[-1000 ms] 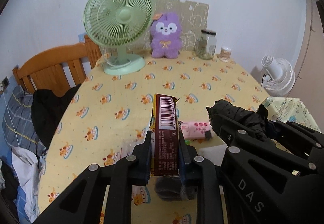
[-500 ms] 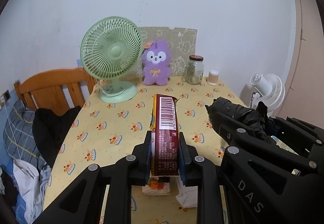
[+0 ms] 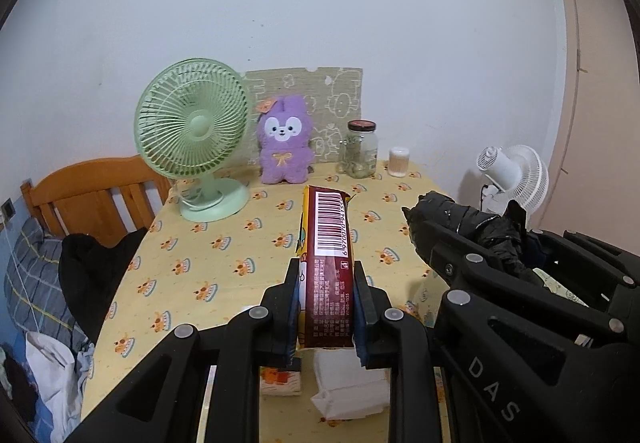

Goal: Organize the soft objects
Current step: 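Carry the snack box and black cloth over the gift box with both grippers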

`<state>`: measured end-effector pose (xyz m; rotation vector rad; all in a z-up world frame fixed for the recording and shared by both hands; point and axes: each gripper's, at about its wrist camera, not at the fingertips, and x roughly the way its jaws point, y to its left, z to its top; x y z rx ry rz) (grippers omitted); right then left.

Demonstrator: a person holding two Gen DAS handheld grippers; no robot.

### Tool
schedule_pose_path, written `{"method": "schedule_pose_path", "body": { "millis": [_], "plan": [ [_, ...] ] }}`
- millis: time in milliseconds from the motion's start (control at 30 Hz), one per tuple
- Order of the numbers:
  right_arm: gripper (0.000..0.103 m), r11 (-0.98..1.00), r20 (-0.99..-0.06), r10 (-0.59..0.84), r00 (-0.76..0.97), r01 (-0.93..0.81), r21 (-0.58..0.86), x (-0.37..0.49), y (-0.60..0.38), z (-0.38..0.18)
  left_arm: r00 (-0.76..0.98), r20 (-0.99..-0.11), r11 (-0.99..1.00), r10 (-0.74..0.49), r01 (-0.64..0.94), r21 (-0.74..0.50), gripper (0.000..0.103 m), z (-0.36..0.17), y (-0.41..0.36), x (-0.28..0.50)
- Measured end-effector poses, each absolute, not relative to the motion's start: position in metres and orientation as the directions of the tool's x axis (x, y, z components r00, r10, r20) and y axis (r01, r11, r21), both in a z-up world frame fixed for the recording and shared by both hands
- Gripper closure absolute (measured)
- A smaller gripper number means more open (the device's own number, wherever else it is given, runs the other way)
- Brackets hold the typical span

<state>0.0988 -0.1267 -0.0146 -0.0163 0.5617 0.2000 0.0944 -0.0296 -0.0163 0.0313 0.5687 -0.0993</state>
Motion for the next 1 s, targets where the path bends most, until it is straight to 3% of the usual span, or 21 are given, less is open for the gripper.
{"method": "schedule_pose_path", "body": {
  "millis": [1000],
  "plan": [
    [0.068, 0.996, -0.535, 0.083, 0.841, -0.055, 0.068, 0.104, -0.251, -0.026, 0.799, -0.557, 0.962, -0.227, 0.271, -0.003, 0.082, -0.025, -0.151, 0.109]
  ]
}}
